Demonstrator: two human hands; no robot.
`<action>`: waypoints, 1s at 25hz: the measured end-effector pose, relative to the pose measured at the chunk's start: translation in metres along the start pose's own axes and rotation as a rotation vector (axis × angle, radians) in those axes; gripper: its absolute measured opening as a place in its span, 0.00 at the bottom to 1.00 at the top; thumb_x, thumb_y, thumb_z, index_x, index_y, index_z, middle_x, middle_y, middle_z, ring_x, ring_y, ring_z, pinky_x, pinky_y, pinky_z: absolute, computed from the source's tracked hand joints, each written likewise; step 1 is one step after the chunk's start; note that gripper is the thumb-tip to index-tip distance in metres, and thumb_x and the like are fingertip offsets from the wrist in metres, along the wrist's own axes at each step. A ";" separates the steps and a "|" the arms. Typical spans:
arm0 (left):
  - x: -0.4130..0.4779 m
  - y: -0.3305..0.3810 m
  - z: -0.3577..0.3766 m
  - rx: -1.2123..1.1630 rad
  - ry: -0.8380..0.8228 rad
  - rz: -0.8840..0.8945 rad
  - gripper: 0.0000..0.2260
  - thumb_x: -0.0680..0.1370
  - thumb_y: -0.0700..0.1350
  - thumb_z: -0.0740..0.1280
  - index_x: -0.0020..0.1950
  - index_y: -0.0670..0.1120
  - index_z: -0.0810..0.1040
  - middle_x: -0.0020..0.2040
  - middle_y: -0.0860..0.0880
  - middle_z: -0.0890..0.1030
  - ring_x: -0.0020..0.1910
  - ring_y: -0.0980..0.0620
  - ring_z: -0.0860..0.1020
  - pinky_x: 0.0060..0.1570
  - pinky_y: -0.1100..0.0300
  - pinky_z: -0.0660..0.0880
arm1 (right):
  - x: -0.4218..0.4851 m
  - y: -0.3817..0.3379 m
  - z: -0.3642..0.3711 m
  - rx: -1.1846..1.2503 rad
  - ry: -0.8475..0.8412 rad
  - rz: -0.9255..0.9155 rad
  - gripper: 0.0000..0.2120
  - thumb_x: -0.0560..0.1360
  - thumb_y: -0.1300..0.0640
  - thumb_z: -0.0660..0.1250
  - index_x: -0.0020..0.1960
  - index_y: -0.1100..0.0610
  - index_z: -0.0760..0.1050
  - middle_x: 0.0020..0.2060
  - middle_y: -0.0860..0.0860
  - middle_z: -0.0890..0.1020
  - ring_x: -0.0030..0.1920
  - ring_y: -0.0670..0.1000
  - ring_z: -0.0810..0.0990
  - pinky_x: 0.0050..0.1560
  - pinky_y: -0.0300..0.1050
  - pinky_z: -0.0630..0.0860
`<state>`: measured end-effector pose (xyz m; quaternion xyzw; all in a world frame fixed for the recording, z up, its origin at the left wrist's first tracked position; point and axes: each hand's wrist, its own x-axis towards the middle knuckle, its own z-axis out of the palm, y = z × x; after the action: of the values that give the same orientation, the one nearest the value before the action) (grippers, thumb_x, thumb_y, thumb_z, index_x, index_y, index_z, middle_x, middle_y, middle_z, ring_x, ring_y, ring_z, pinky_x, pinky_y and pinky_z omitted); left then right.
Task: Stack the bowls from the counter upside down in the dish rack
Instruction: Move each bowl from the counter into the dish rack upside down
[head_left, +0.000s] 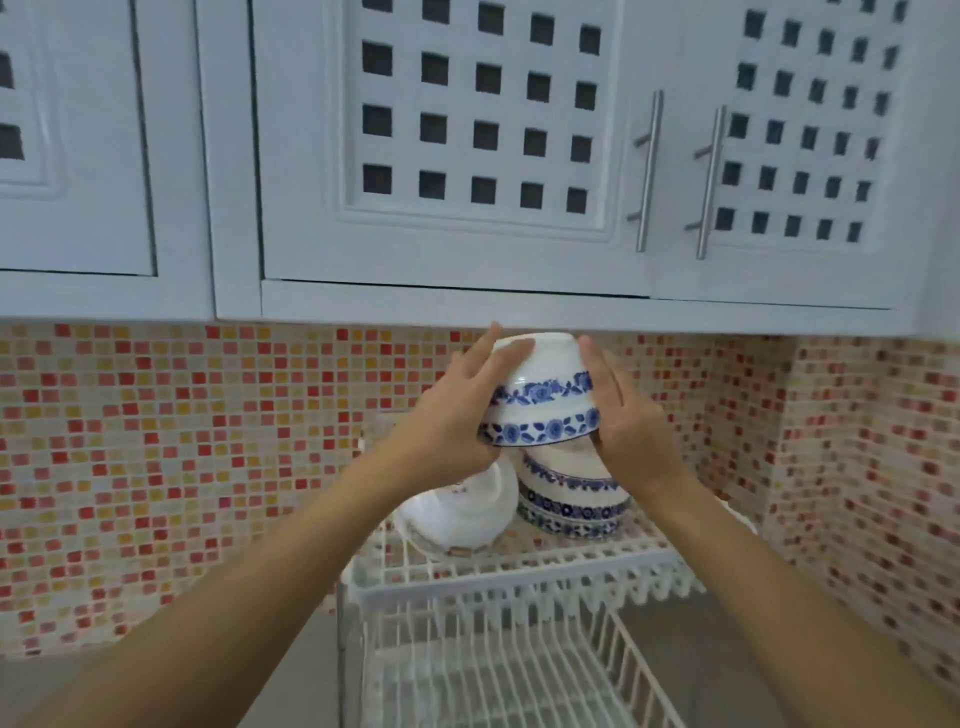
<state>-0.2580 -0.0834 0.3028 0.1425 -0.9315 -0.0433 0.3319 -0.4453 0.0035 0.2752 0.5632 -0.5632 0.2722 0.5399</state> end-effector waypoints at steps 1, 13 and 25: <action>0.009 0.009 0.011 0.022 0.025 0.021 0.41 0.70 0.39 0.71 0.74 0.56 0.51 0.77 0.53 0.49 0.73 0.44 0.61 0.68 0.47 0.68 | -0.009 0.015 0.001 0.029 0.006 0.002 0.36 0.62 0.75 0.73 0.67 0.67 0.63 0.60 0.66 0.77 0.38 0.59 0.84 0.27 0.43 0.78; 0.041 0.041 0.104 0.349 0.093 0.134 0.35 0.68 0.34 0.72 0.67 0.48 0.58 0.67 0.44 0.64 0.68 0.37 0.67 0.55 0.50 0.76 | -0.053 0.143 0.017 0.409 -0.479 -0.307 0.48 0.64 0.39 0.71 0.74 0.51 0.50 0.75 0.51 0.57 0.74 0.56 0.59 0.66 0.54 0.68; 0.036 0.030 0.132 0.236 -0.231 -0.134 0.46 0.65 0.60 0.74 0.72 0.63 0.47 0.74 0.48 0.27 0.75 0.35 0.37 0.72 0.37 0.56 | -0.074 0.145 0.038 0.447 -0.513 -0.432 0.40 0.67 0.33 0.61 0.70 0.56 0.57 0.70 0.59 0.68 0.73 0.58 0.58 0.58 0.63 0.76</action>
<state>-0.3749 -0.0671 0.2277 0.2364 -0.9504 0.0284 0.2001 -0.6073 0.0252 0.2409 0.8220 -0.4750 0.1190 0.2909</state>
